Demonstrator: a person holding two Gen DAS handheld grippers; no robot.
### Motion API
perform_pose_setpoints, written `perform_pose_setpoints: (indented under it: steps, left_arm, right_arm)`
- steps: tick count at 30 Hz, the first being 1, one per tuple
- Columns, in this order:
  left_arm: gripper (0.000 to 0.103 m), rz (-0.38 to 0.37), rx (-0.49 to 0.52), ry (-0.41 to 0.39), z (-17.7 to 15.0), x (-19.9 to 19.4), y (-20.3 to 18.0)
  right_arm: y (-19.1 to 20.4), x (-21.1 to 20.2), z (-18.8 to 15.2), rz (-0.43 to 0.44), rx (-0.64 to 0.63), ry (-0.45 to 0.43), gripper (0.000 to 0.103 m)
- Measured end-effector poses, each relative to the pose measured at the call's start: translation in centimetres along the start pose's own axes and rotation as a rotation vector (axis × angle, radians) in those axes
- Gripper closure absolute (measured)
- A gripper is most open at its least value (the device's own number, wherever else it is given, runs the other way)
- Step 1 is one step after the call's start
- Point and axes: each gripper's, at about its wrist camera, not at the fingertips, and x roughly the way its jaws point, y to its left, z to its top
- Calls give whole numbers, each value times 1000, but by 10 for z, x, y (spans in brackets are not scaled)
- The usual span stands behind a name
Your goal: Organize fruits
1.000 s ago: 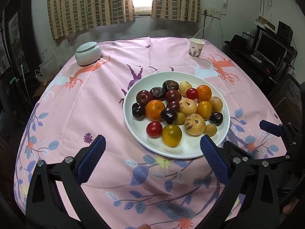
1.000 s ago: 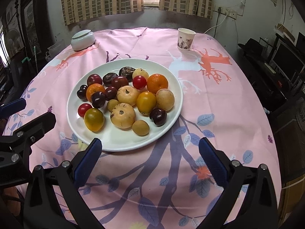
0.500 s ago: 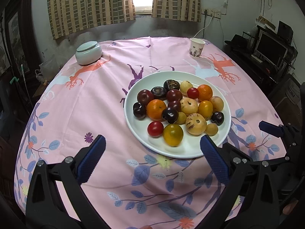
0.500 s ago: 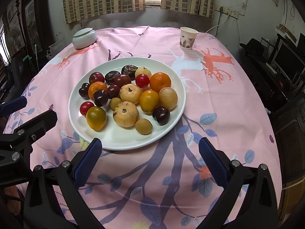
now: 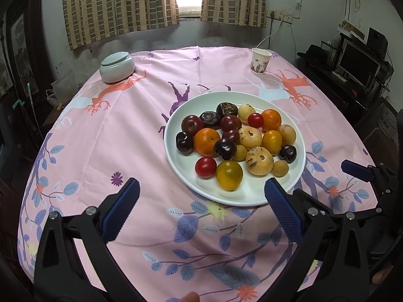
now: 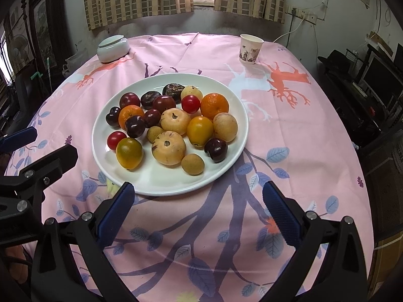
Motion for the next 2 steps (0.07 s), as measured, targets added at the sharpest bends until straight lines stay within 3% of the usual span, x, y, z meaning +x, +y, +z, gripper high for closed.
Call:
perform_pose_setpoints:
  steps: [2]
  left_arm:
    - [2,-1,-1,4,-1,0,0]
  right_arm:
    - [-1,0,1,-1,-2,0,1]
